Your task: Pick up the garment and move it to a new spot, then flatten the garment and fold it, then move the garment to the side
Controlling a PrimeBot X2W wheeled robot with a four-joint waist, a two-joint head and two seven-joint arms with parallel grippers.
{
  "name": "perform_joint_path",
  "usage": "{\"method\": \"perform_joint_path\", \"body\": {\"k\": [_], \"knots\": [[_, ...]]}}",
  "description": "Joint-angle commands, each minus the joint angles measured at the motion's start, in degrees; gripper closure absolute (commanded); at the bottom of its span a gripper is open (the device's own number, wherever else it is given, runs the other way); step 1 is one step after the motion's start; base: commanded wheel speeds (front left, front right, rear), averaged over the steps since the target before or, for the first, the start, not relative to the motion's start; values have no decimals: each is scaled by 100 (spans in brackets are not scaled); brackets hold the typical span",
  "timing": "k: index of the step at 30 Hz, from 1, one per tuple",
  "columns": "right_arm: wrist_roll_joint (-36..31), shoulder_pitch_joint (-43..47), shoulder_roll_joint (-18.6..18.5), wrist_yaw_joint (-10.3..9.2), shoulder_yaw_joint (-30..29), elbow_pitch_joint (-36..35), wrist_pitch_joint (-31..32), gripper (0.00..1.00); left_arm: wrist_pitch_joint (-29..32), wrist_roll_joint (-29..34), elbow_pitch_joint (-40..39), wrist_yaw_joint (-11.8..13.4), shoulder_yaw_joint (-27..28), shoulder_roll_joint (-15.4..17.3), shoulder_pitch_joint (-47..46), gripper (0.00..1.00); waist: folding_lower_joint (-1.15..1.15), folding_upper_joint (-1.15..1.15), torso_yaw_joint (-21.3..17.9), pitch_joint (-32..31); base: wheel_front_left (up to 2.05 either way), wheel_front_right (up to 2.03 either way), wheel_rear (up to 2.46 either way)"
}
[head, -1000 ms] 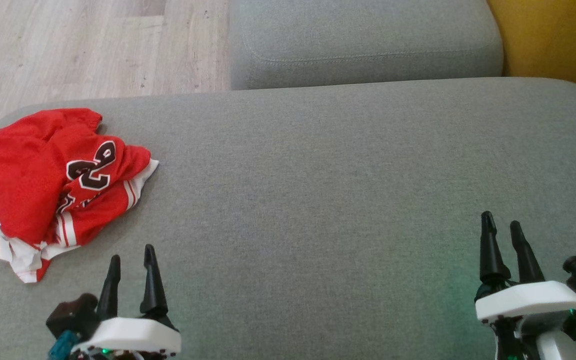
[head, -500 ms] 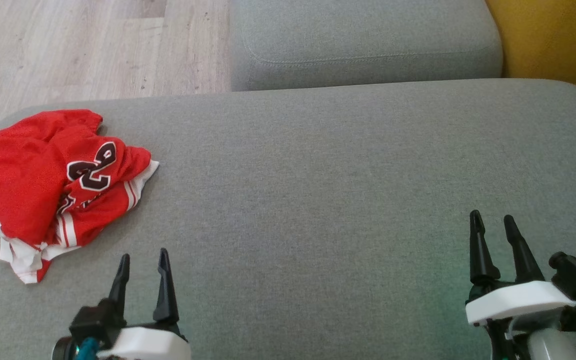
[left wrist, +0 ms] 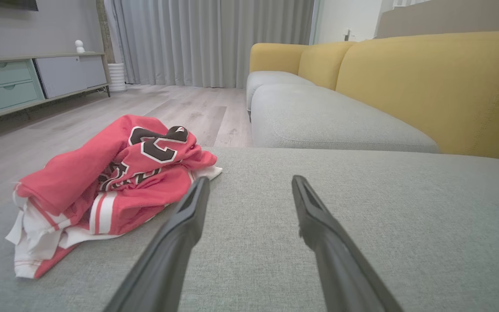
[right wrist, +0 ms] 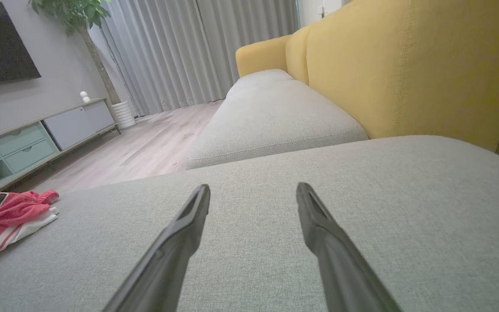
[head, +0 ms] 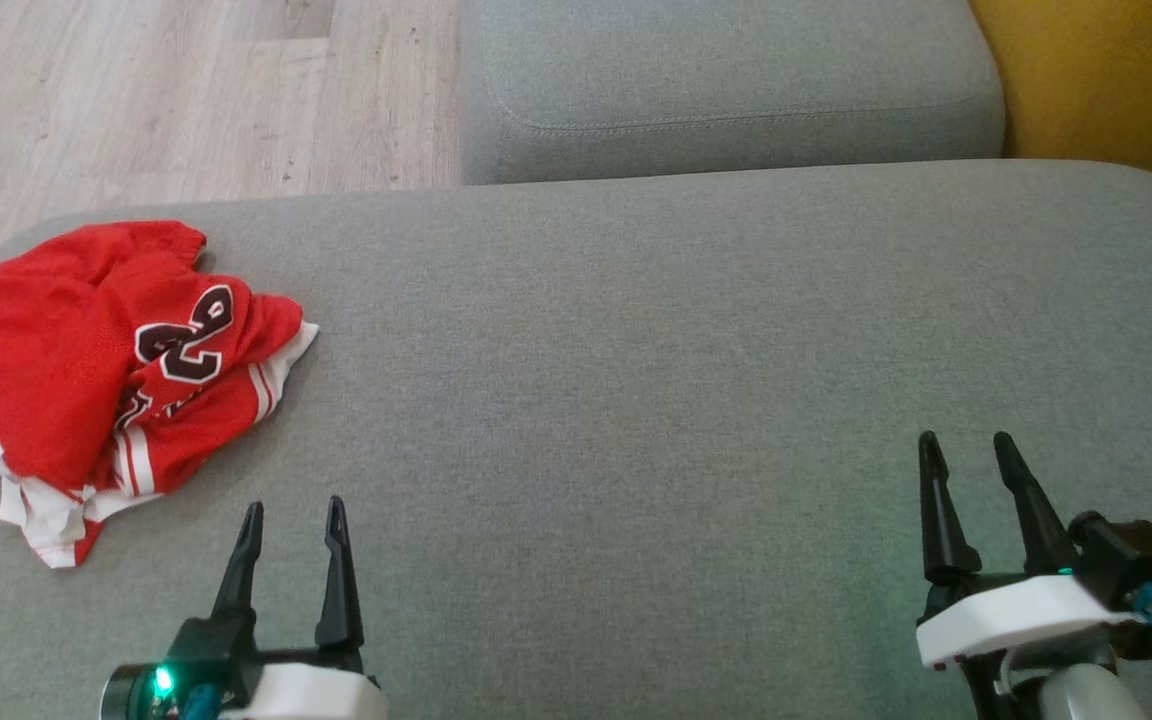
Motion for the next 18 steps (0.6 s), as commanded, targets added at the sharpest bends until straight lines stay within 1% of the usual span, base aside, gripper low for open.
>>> {"method": "perform_joint_path", "body": {"k": [1,8,18], "knots": [[-184,-152,-51,43,171,-252,-116,0,-91,180,-222,73,127,102,-133,0,0,0,0,-1,0,0,0],[-621,-149,-53,45,220,-317,-207,0,-188,537,-280,174,47,139,-104,0,0,0,-1,3,0,0,0],[-608,-137,-53,45,214,-332,-197,0,-192,466,-280,201,40,159,-102,0,0,0,-21,13,0,0,0]]}}
